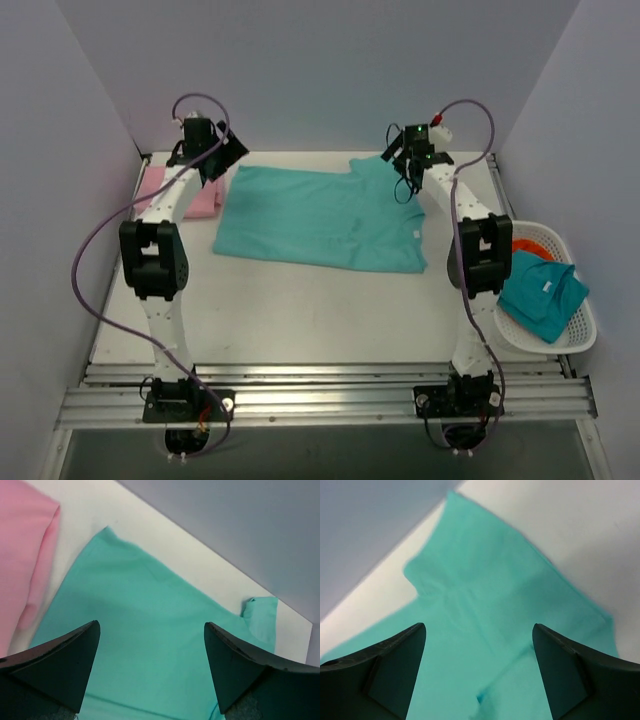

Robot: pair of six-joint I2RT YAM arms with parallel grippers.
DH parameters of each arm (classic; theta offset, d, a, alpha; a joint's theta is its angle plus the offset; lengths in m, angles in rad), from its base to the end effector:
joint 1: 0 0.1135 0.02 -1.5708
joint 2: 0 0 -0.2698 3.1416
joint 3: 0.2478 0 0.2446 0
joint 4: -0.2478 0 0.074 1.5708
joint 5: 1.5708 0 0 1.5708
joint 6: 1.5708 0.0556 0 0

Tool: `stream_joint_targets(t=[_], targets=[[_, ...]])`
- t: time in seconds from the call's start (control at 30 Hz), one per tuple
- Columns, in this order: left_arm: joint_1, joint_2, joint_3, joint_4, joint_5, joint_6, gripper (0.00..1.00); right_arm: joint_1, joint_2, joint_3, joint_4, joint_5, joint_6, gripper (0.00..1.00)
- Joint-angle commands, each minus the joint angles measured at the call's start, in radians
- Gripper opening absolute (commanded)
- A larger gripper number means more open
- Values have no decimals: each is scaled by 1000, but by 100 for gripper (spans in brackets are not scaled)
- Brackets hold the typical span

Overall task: Fold and stack the t-shirts
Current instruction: Fold the tshirt

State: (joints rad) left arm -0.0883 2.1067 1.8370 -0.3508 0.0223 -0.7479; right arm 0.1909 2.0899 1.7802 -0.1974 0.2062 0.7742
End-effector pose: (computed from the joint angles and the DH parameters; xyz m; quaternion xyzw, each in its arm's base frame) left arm 0.5056 -0.0460 0.2648 -0.2831 0.8429 -0.1948 0.4140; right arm 0.5031 0.0856 0.2703 0.2965 0.8061 0.1555 0.4880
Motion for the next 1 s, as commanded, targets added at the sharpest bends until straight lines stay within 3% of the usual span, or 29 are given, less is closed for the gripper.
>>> stream_joint_targets(t=[0.0, 0.1, 0.33, 0.53, 0.97], targets=[[18, 153, 165, -50, 70, 78, 94, -56, 152, 157, 9, -69, -84, 83], [25, 235, 247, -24, 90, 90, 94, -85, 287, 301, 9, -110, -118, 83], [41, 363, 369, 18, 156, 96, 94, -140, 475, 413, 165, -171, -144, 84], [44, 424, 430, 22, 156, 127, 94, -165, 554, 450, 308, -240, -138, 86], [61, 523, 547, -17, 146, 134, 94, -116, 759, 683, 403, -352, -73, 87]])
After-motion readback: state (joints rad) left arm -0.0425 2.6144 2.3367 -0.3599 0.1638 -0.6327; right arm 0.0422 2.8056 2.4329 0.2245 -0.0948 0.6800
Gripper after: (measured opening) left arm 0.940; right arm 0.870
